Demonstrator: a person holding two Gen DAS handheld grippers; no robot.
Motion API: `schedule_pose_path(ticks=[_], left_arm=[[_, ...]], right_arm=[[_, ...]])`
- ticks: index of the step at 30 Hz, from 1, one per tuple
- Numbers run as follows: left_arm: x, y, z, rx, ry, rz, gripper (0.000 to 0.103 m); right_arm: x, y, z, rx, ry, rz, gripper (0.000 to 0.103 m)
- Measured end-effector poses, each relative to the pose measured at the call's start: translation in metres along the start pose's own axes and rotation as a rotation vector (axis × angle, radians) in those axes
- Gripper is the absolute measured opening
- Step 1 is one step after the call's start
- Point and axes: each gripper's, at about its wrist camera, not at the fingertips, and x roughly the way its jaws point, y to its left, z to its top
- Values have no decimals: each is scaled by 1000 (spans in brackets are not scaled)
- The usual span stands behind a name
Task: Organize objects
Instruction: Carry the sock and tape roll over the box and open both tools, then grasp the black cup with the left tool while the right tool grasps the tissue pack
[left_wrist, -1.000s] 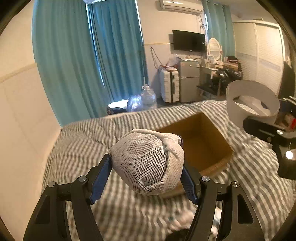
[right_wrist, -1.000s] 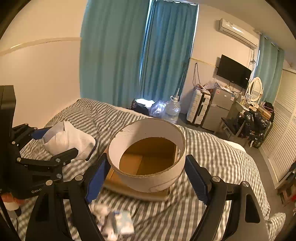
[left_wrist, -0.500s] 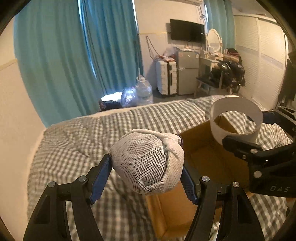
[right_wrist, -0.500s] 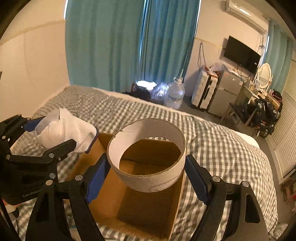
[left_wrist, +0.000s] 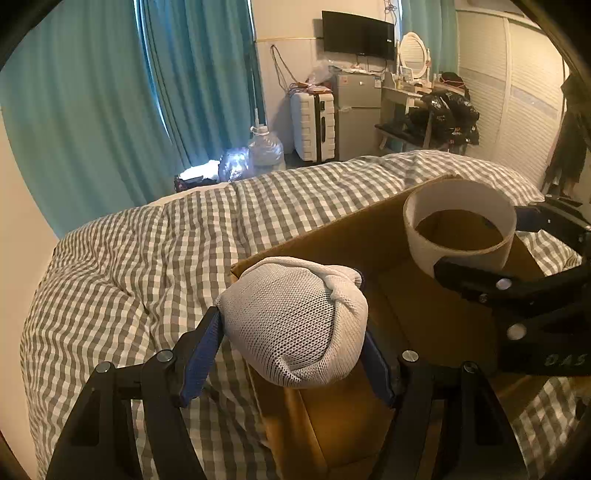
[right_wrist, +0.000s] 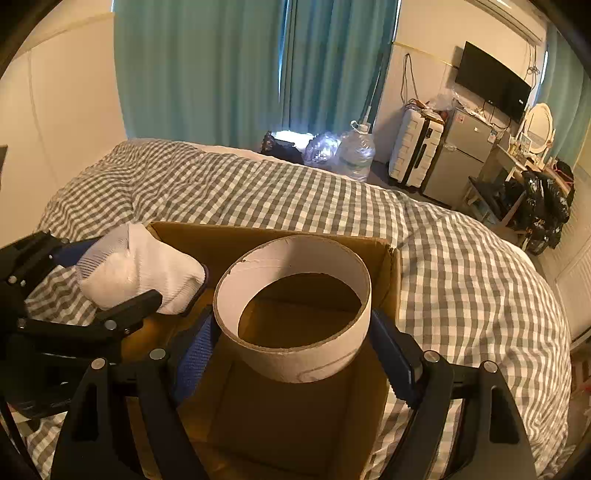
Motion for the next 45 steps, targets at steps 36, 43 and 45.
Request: schedule_pose_path(ticks=[36,43,45], left_arm=[[-240,21,-26,-130,-180,117,102],[-240,13,-67,-133,-147,136,102],[-235,11,-78,-150,-137,136,102]], right_arm=[[-277,40,-28,29,-294,-47,88],[-279,53,-64,-8,-259,-17,88],[-269,55,-74,-21,-233,-8,88]])
